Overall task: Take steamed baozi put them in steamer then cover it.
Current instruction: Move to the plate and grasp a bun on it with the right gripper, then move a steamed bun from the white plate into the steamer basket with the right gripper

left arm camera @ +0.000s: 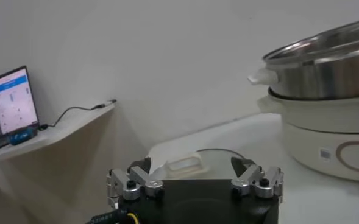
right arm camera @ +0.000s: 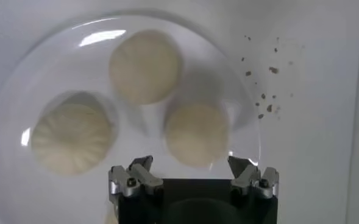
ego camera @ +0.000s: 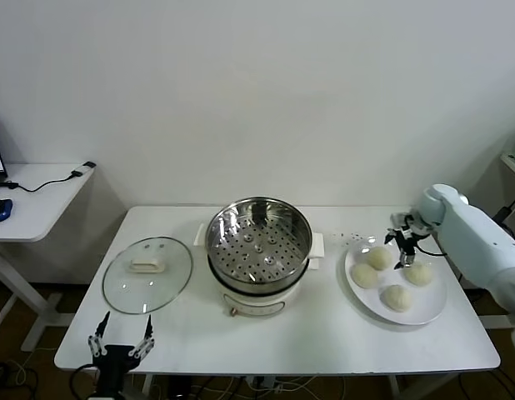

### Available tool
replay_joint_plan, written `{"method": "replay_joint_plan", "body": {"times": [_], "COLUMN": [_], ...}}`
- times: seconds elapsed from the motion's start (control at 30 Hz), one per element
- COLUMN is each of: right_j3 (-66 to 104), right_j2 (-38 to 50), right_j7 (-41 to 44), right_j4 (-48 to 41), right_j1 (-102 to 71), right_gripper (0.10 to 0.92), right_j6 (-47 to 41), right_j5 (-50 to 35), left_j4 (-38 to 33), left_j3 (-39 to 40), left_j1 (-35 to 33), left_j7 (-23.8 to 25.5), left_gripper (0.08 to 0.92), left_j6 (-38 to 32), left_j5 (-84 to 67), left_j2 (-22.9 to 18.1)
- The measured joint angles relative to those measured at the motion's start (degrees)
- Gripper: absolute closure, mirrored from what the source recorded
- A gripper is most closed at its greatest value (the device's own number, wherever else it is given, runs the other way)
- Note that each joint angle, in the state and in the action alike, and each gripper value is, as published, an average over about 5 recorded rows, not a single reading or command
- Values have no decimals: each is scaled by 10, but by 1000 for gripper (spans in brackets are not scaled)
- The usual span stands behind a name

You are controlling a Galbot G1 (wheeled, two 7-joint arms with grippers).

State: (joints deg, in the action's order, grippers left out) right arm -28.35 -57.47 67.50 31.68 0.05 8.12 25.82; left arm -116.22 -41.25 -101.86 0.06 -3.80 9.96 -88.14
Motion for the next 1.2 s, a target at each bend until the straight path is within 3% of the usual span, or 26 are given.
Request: {"method": "replay_joint_plan", "body": {"times": [0.4, 0.73, 1.2], "right_j3": [19, 32, -12], "right_j2": [-49, -61, -45], "right_j7": [0, 0, 20], "right_j4": [-58, -84, -50], "right_j1": [3, 10, 47], "right_gripper": [203, 322, 330], "right_j6": [13, 24, 44], "right_j5": [32, 53, 15], "left_j4": [2, 3, 3], "left_j3": [0, 0, 0], "left_j1": [-4, -11, -19], "left_j7": [1, 1, 1], "left_gripper": [177, 177, 177], "left_j6": [-7, -9, -13], "left_j5": [-2, -2, -2], "left_j2": [0, 2, 2]}}
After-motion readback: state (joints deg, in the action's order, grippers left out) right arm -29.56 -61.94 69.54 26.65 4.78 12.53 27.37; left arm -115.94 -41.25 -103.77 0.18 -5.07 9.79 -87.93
